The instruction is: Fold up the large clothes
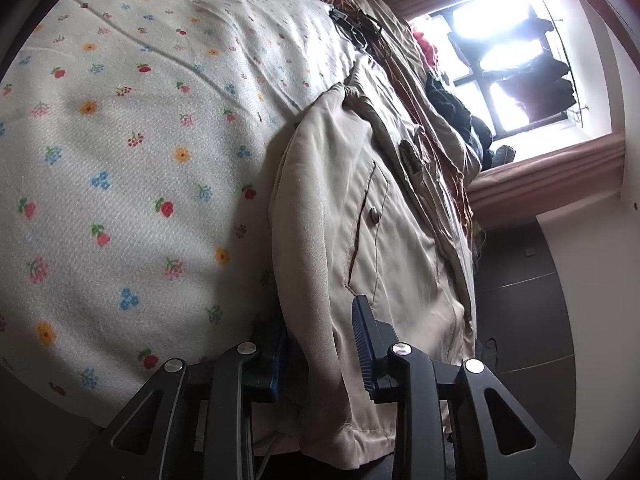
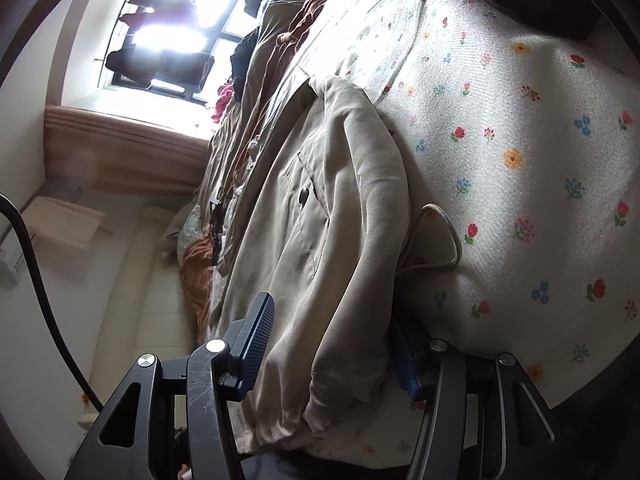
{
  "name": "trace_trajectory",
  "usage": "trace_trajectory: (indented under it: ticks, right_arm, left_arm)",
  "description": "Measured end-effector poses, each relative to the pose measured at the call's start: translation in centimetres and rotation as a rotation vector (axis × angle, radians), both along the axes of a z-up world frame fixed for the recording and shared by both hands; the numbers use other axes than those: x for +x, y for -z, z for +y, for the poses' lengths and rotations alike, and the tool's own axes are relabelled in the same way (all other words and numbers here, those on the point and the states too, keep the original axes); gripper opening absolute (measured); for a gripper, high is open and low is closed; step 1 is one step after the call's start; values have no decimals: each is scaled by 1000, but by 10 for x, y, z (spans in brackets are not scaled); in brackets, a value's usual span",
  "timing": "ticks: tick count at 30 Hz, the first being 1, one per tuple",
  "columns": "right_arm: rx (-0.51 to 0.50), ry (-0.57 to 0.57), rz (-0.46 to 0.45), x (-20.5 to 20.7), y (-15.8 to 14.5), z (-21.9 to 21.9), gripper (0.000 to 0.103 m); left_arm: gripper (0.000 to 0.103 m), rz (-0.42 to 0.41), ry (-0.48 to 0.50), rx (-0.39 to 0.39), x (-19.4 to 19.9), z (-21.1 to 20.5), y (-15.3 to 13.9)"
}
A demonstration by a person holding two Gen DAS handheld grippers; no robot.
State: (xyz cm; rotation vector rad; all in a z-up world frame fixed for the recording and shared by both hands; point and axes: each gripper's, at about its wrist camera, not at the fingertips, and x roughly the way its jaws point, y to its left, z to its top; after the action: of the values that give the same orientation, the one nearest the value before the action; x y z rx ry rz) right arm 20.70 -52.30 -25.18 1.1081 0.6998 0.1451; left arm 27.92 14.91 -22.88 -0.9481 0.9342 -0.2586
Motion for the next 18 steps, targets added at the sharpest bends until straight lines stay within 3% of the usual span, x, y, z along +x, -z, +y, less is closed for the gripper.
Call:
trace_trajectory:
  ticks: [5,6,8,12,18]
  right_arm:
    - [17,3,2,7,0,-5,55]
    - [17,9,0,7,-1,-4,52]
    - [28,13,1,6,3,-4,18]
    - [38,45,-51,-8,-3,-7,16]
    - [27,52,-174,-25,-50,-5,15]
  left_arm:
    - [30,-1,0,-47,10,-4,3]
    - [26,-4,-2,-62,11,-4,4]
    - [13,5,-9,-69,10,-5,7]
    - [6,-36,-35,-129,-2,2,2]
    - [4,-112,-33,-156,-19,4,-32]
